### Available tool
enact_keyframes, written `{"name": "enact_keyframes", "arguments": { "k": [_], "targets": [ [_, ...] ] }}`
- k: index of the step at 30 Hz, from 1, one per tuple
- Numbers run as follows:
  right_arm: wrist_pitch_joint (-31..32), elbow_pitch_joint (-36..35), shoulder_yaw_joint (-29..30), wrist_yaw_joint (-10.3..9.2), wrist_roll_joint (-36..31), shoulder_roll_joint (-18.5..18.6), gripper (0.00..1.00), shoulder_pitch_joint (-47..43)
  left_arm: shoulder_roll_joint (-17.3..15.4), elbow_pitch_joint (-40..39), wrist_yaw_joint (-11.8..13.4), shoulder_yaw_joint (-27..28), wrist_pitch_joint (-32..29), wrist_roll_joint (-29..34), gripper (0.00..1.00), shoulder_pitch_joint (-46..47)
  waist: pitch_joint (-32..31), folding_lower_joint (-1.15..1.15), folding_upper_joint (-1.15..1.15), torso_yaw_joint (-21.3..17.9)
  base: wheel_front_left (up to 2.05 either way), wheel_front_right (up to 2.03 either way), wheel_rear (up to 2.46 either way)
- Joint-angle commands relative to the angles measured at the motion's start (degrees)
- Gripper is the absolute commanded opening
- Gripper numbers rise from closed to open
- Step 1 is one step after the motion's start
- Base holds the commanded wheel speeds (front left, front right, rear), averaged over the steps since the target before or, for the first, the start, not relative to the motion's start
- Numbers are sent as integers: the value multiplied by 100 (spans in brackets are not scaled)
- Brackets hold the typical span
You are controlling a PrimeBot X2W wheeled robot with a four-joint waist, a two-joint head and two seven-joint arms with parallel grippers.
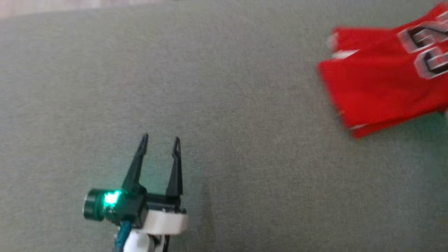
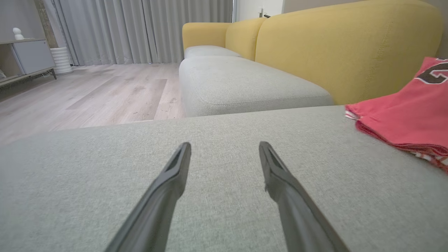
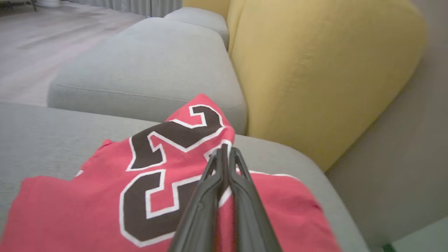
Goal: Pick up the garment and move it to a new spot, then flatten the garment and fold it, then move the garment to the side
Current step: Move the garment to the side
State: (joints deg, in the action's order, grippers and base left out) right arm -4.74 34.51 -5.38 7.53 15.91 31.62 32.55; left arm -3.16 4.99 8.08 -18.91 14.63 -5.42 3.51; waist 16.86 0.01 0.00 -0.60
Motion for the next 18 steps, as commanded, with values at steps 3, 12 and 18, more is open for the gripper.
{"name": "enact_keyframes", "arguments": {
  "k": [3,12,18],
  "targets": [
    [335,-699,480,-4,-211,555,0,34,28,-254,18,307,37,-50,100,298,375,-1,0,-190,0,0,0],
    [950,-2163,1661,-4,-1017,-88,100,-810,28,-266,-126,541,37,-311,100,391,231,-1,0,-175,0,0,0],
    [743,-2589,1369,-4,-1088,-1095,100,-1514,28,-186,-352,559,37,-495,100,247,-179,-1,0,-100,0,0,0]
  ]
}}
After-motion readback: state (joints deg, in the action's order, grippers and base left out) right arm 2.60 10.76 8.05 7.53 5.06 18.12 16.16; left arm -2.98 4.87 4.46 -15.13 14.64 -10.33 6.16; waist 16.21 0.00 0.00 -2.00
